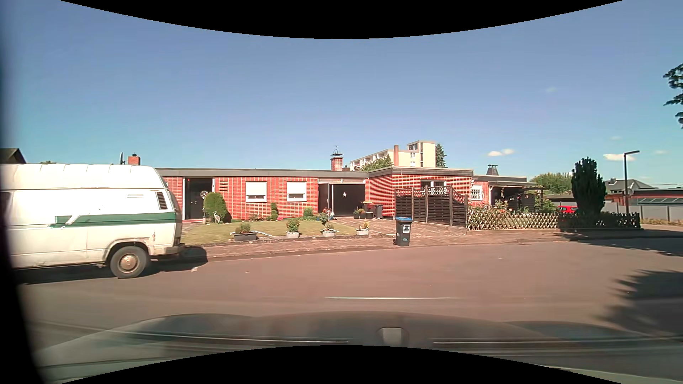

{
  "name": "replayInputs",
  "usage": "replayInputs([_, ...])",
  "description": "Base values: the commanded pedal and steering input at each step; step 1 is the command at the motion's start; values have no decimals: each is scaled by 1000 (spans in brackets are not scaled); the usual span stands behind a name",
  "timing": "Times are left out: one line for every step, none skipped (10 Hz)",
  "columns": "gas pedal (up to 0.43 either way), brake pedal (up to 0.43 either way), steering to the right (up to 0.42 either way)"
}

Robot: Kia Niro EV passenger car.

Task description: Follow the waypoints while adhering to traffic rules and regulations

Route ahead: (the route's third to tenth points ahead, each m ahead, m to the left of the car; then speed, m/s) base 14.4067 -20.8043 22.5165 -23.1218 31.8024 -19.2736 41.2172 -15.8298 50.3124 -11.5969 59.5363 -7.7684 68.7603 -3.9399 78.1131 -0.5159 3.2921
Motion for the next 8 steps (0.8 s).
replayInputs([67, 6, 356])
replayInputs([67, 6, 372])
replayInputs([67, 6, 380])
replayInputs([67, 6, 382])
replayInputs([67, 6, 382])
replayInputs([67, 6, 382])
replayInputs([67, 6, 382])
replayInputs([67, 6, 380])
